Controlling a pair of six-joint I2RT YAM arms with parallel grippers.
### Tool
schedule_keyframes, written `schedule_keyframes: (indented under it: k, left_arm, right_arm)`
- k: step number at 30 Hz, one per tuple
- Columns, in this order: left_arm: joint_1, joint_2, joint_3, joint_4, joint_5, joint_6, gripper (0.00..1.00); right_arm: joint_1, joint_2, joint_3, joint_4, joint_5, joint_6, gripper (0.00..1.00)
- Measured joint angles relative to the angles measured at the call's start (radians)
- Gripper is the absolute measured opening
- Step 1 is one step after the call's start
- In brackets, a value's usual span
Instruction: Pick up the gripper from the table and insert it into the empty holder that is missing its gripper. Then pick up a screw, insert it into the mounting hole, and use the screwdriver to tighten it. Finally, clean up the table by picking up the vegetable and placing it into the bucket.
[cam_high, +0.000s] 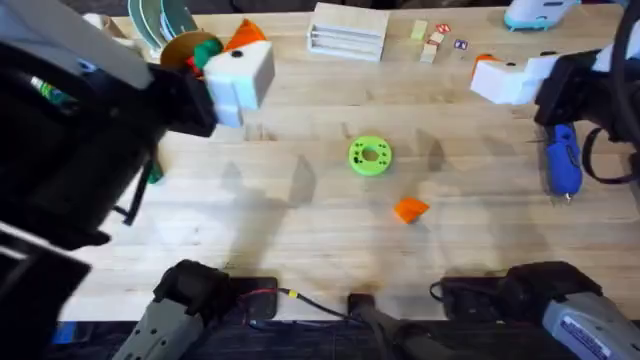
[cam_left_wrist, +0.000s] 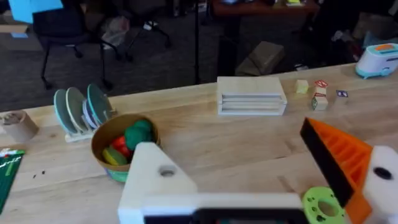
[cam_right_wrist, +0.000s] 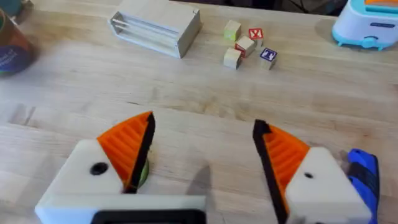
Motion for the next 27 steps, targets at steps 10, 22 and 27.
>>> schedule_keyframes:
  k: [10, 22, 27]
  left_arm:
    - [0.01, -0.311, -0.464, 0.328, 0.09, 0.049, 0.992]
    - [0.143, -0.562, -0.666, 0.352, 0.173, -0.041, 0.993]
    - [0.185, -0.562, -0.737, 0.426, 0.227, -0.051, 0.992]
  right_arm:
    - [0.0, 0.0, 0.0, 0.0, 0.0, 0.0, 0.991]
    - [0.0, 0.0, 0.0, 0.0, 0.0, 0.0, 0.991]
    - [0.0, 0.0, 0.0, 0.0, 0.0, 0.0, 0.991]
